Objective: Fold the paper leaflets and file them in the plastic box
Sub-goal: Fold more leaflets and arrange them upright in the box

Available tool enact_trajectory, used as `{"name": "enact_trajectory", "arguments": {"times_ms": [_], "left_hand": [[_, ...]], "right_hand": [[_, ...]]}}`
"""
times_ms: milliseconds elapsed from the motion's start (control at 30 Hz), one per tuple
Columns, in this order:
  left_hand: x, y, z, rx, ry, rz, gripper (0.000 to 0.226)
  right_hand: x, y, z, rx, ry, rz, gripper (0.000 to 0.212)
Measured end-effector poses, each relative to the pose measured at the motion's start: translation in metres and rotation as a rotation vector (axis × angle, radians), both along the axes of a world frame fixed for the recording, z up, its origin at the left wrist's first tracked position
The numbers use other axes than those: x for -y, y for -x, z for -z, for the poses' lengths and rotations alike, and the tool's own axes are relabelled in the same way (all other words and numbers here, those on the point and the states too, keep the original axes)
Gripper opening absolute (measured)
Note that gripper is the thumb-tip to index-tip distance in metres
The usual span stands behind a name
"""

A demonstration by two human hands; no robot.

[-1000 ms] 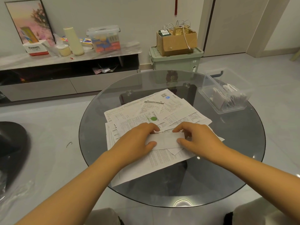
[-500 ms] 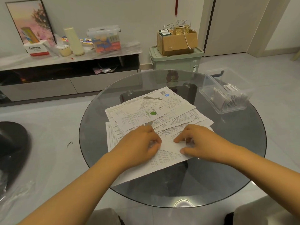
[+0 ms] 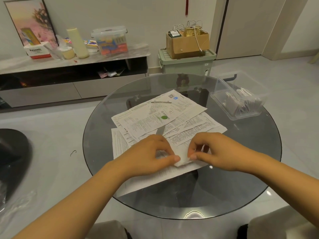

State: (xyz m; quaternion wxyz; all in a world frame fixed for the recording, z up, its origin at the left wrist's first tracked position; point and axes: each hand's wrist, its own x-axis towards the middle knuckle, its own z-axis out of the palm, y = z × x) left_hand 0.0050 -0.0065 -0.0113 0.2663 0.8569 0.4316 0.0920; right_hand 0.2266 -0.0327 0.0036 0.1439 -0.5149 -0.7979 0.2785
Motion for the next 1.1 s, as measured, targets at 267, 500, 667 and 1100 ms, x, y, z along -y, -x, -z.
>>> {"name": "enact_trajectory", "arguments": {"times_ms": [267, 500, 667, 1100], "left_hand": [[0.007, -0.015, 0.004, 0.058, -0.028, -0.029, 0.025], [0.004, -0.015, 0.004, 0.061, -0.025, -0.113, 0.029], [0.001, -0.014, 0.008, 0.019, -0.029, -0.144, 0.053], [-0.002, -0.021, 0.001, 0.17, 0.136, -0.284, 0.047]], "right_hand": [[-0.006, 0.011, -0.008, -0.231, 0.12, 0.096, 0.007], [-0.012, 0.015, 0.003, -0.215, 0.135, 0.2, 0.017], [-0.008, 0.021, 0.012, -0.12, 0.133, 0.2, 0.031], [-0.004, 0.029, 0.017, 0.106, 0.043, 0.181, 0.047]]}}
